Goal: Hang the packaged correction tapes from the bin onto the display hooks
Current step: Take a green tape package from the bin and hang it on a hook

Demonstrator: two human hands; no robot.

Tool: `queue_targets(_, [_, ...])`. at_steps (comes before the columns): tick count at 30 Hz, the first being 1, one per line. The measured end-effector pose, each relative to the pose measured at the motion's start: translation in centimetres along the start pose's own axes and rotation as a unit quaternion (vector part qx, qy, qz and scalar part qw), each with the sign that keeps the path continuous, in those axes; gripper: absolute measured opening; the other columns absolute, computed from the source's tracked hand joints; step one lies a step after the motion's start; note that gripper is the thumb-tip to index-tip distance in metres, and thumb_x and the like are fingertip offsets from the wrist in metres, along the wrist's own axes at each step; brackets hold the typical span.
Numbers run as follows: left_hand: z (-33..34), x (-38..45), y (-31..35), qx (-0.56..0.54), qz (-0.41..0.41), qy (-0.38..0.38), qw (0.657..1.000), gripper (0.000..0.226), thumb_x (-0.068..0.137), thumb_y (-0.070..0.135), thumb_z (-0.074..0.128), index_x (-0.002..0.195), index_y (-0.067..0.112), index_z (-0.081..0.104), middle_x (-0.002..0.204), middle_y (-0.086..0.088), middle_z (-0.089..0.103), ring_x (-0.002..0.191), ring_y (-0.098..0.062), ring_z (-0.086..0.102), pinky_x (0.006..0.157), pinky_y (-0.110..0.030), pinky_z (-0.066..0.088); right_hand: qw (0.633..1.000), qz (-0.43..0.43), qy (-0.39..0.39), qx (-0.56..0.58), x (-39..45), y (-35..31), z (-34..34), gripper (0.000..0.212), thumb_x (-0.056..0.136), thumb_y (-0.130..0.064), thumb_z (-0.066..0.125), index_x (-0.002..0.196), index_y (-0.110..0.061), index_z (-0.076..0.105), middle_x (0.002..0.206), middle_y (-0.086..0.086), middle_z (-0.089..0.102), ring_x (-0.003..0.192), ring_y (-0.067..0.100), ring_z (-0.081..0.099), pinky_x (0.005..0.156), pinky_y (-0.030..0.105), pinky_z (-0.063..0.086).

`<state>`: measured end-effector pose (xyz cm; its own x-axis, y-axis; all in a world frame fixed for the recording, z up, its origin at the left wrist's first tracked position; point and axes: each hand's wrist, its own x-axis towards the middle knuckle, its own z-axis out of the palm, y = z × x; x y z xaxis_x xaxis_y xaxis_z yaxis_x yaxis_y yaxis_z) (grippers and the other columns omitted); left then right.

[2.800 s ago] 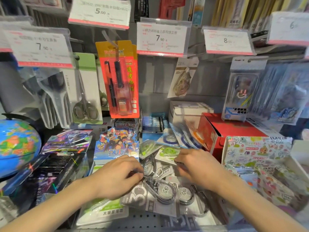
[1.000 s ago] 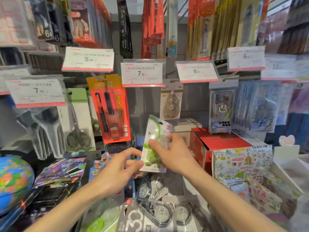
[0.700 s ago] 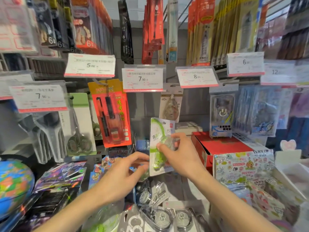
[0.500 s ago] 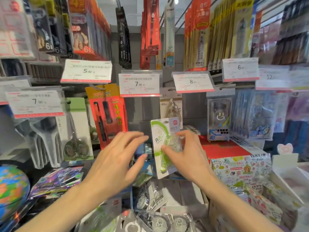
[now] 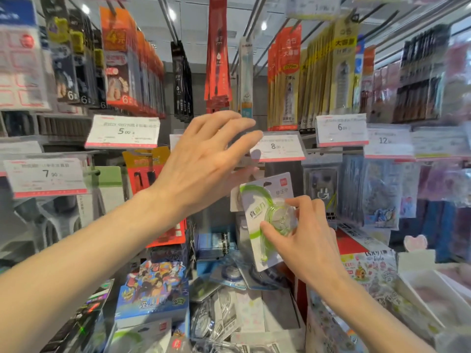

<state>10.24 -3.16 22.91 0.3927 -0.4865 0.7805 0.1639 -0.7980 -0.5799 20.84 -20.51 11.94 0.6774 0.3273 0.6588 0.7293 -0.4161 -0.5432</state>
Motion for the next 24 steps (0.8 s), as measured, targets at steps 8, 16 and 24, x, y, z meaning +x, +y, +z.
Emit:
queue_targets(8, [0.4,1.4,-0.8,-0.045,0.016,0.011,0.999,0.029,0.108,0.030,0.048,0.110,0.012,0.070,0.110,-0.001,0.074,0.104,-0.031,0.063,0.081,-0.045,0.048,0.999,-0.032,0.039,0.002,0.3,0.1,-1.6,0.051,0.079,-0.056,0.068,0.118,-0.036,0.043,0.105,-0.014,0.035,0.080,0.011,0.060,0.077,0.033,0.039])
queue_targets(16, [0.4,2.2,-1.3,-0.107,-0.018,0.014,0.994,0.029,0.108,0.026,0.047,0.110,0.008,0.070,0.100,-0.005,0.074,0.097,-0.032,0.062,0.074,-0.051,0.051,0.997,-0.037,0.063,0.012,2.2,-1.1,-1.6,0.055,0.080,-0.056,0.068,0.125,-0.034,0.046,0.108,-0.009,0.037,0.084,0.013,0.054,0.079,0.031,0.032])
queue_targets(24, [0.0,2.3,-1.3,-0.118,-0.016,0.007,0.993,0.031,0.108,0.027,0.046,0.111,0.007,0.070,0.101,-0.006,0.074,0.095,-0.032,0.063,0.072,-0.052,0.054,0.998,-0.007,0.059,0.031,4.6,-2.6,0.0,0.053,0.076,-0.059,0.067,0.117,-0.029,0.050,0.107,-0.006,0.038,0.084,0.020,0.056,0.088,0.047,0.049])
